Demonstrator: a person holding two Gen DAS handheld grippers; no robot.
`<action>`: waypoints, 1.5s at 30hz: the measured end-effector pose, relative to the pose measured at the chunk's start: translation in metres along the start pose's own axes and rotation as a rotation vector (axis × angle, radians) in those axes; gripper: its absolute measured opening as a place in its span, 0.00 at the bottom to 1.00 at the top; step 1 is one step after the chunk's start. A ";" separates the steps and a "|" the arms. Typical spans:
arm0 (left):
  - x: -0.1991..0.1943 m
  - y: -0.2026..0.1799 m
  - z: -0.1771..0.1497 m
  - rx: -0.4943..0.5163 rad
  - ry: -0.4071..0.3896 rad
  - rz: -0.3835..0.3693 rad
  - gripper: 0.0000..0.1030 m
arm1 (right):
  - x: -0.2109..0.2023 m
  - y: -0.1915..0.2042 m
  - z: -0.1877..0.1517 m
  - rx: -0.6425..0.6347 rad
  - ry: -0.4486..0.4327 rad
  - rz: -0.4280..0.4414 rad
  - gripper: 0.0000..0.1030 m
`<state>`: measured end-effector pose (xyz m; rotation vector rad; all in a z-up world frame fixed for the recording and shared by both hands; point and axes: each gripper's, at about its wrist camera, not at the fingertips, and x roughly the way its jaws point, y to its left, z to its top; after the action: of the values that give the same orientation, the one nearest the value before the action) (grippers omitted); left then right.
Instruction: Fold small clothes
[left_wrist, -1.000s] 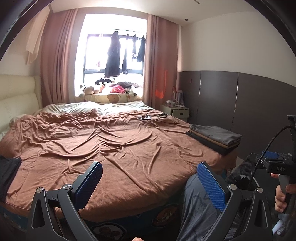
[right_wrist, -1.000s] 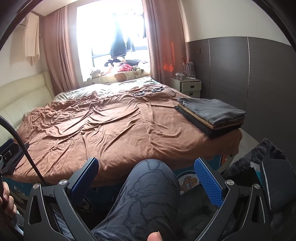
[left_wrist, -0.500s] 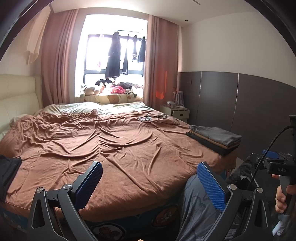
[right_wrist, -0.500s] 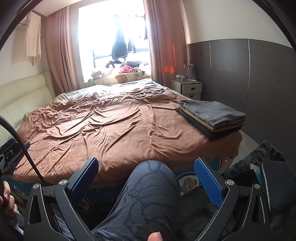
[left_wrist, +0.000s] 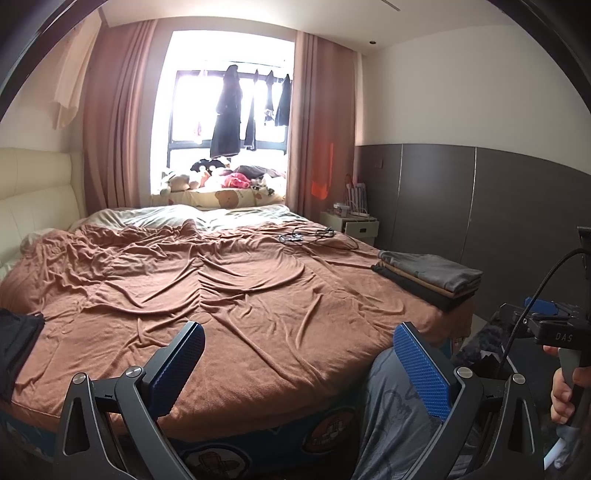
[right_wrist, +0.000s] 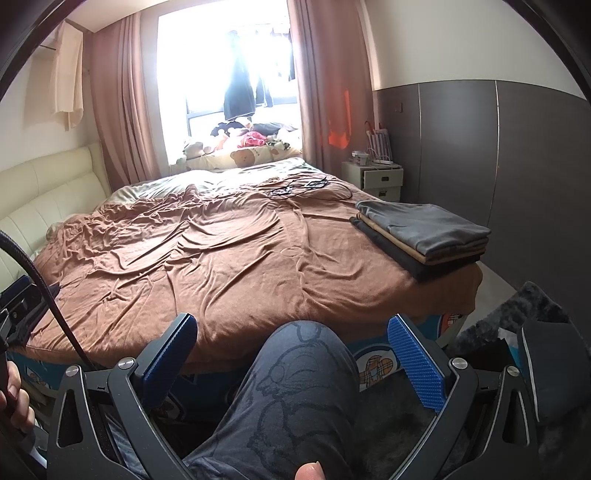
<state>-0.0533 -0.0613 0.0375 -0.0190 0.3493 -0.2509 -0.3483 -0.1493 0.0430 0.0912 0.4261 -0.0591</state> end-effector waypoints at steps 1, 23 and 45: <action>-0.001 0.000 0.000 0.000 0.000 0.000 1.00 | 0.000 0.000 0.000 -0.003 -0.001 -0.001 1.00; -0.004 -0.003 0.000 -0.001 -0.007 0.009 1.00 | -0.002 -0.002 0.001 -0.014 -0.009 -0.001 1.00; -0.007 -0.004 -0.001 -0.006 -0.004 0.023 1.00 | -0.004 -0.013 0.001 -0.024 -0.015 -0.009 1.00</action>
<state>-0.0611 -0.0639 0.0396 -0.0213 0.3457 -0.2274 -0.3522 -0.1622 0.0445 0.0653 0.4119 -0.0637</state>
